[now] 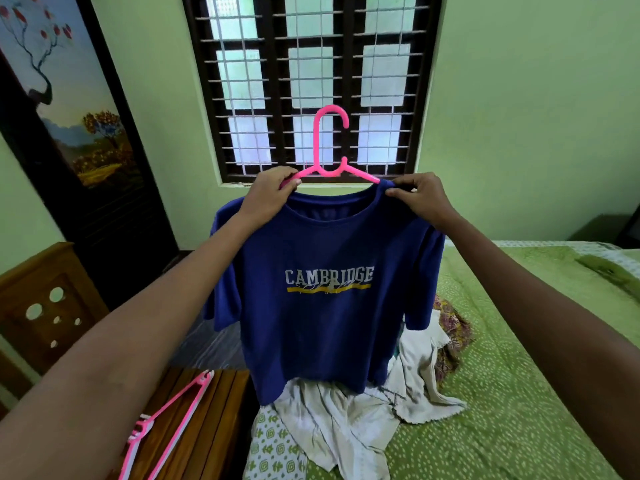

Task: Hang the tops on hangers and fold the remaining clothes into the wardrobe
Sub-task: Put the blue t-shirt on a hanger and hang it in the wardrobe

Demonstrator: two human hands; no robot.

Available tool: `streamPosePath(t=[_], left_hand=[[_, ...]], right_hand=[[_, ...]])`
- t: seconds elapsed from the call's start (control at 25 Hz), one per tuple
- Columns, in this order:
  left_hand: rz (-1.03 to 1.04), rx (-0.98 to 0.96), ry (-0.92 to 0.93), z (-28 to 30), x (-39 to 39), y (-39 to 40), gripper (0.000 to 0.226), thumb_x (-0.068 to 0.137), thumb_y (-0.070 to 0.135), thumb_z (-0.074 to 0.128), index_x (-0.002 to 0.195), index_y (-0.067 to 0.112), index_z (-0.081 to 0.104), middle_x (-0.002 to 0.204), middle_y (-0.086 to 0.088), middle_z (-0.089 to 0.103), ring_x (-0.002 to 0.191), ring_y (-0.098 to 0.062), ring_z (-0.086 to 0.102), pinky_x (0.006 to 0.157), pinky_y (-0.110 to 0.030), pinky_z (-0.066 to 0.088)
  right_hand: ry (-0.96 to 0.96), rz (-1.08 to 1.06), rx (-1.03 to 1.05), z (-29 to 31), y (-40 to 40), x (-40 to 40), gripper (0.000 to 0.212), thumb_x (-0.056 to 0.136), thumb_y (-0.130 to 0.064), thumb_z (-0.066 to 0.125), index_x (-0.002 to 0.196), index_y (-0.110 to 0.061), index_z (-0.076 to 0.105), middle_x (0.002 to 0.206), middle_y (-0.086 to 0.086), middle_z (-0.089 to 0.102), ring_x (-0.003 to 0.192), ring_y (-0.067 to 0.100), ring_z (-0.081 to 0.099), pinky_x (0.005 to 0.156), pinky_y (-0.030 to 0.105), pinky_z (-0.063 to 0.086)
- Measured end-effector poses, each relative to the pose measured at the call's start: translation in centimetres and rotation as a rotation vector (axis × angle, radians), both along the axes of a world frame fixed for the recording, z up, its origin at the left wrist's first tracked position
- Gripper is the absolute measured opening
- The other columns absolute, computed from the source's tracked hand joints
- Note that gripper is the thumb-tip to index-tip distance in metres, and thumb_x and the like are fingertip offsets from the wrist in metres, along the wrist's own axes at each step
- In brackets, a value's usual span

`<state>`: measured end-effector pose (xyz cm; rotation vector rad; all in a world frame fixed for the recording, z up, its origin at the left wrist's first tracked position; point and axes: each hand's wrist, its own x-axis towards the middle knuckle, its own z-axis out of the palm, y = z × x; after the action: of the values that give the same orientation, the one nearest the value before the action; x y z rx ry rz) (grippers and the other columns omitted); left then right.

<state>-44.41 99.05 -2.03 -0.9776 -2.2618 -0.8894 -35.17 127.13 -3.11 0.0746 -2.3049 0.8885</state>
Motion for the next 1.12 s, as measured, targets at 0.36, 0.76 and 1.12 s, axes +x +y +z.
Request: streamPosePath(t=[0.36,0.76,1.12], left_hand=[[-0.068,0.106,0.054,0.0,1.1,5.5,0.030,0.095,0.024,0.052,0.115,0.003,0.062,0.108,-0.014,0.066,0.098,-0.029,0.060,0.079,-0.034,0.043],[-0.544,0.068,-0.035,-1.9,8.2,16.1,0.026,0.093,0.025,0.056,0.104,0.004,0.066,0.095,-0.014,0.068,0.085,-0.031,0.062,0.069,-0.037,0.045],[-0.892,0.066,-0.106,-2.7,23.2,28.3,0.025,0.093,0.025,0.057,0.106,0.006,0.067,0.098,-0.013,0.069,0.090,-0.031,0.062,0.071,-0.037,0.045]], right_hand=[[-0.033,-0.246,0.196,1.9,1.5,7.1,0.016,0.088,-0.010,0.062,0.096,0.002,0.070,0.085,0.011,0.067,0.076,0.014,0.052,0.064,0.013,0.032],[-0.091,-0.715,0.108,-1.5,3.9,22.7,0.016,0.087,-0.011,0.064,0.095,0.001,0.069,0.087,0.012,0.067,0.079,0.022,0.058,0.065,0.019,0.030],[-0.103,-1.084,0.105,-1.3,7.0,41.9,0.016,0.086,-0.013,0.066,0.096,-0.001,0.070,0.089,0.009,0.068,0.078,0.013,0.052,0.067,0.018,0.032]])
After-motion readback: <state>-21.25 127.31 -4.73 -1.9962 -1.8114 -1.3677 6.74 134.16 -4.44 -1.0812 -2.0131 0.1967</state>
